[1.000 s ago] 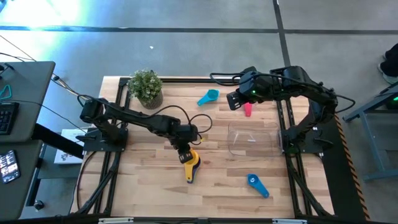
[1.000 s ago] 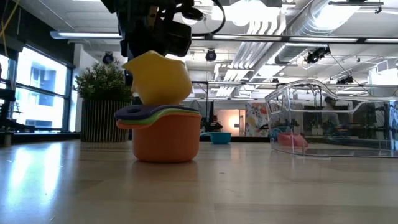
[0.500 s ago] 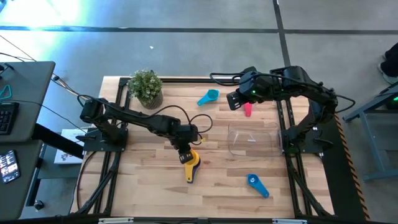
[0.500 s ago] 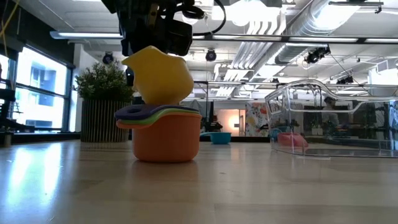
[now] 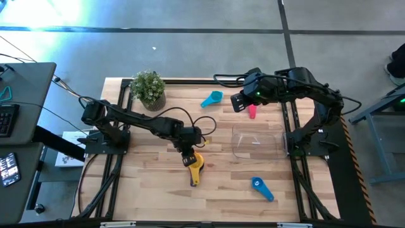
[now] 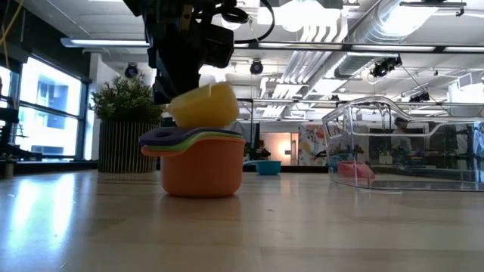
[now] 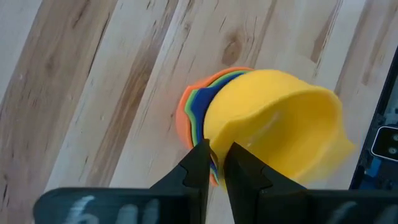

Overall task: Nest measuring cups in basket
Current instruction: Stack the yellow measuring cup on top of the violet measuring cup, then stack the light blue measuring cup on top of the yellow measuring cup

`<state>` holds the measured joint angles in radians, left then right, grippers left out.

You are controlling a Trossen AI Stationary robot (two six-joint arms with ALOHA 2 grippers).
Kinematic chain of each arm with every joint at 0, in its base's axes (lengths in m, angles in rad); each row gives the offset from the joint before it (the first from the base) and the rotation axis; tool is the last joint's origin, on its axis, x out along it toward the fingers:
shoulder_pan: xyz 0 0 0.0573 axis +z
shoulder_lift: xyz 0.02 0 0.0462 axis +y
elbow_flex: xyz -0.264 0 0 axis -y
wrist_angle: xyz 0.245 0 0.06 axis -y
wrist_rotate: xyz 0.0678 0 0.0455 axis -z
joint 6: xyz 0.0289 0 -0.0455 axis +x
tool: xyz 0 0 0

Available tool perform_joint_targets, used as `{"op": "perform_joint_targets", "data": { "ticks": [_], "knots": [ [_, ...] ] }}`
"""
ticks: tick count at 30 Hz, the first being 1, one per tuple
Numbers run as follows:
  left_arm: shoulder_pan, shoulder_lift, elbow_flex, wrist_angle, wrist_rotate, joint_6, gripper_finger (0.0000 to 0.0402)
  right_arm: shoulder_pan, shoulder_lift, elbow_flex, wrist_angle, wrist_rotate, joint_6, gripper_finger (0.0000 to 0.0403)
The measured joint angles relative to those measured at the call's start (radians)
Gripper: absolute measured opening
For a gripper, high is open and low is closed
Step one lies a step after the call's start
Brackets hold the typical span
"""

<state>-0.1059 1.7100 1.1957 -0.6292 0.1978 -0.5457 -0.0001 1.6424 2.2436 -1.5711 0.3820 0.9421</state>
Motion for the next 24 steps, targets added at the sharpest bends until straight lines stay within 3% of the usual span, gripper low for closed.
{"op": "perform_joint_targets", "data": {
  "ticks": [17, 24],
  "knots": [
    [0.008, 0.000, 0.000, -0.001, 0.010, -0.002, 0.0054, 0.000, 0.000, 0.000, 0.000, -0.015, 0.000, 0.0060],
    [0.049, -0.001, 0.000, -0.002, 0.187, -0.029, 0.0053, 0.024, 0.000, 0.000, 0.000, -0.017, 0.013, 0.0060]
  ]
}}
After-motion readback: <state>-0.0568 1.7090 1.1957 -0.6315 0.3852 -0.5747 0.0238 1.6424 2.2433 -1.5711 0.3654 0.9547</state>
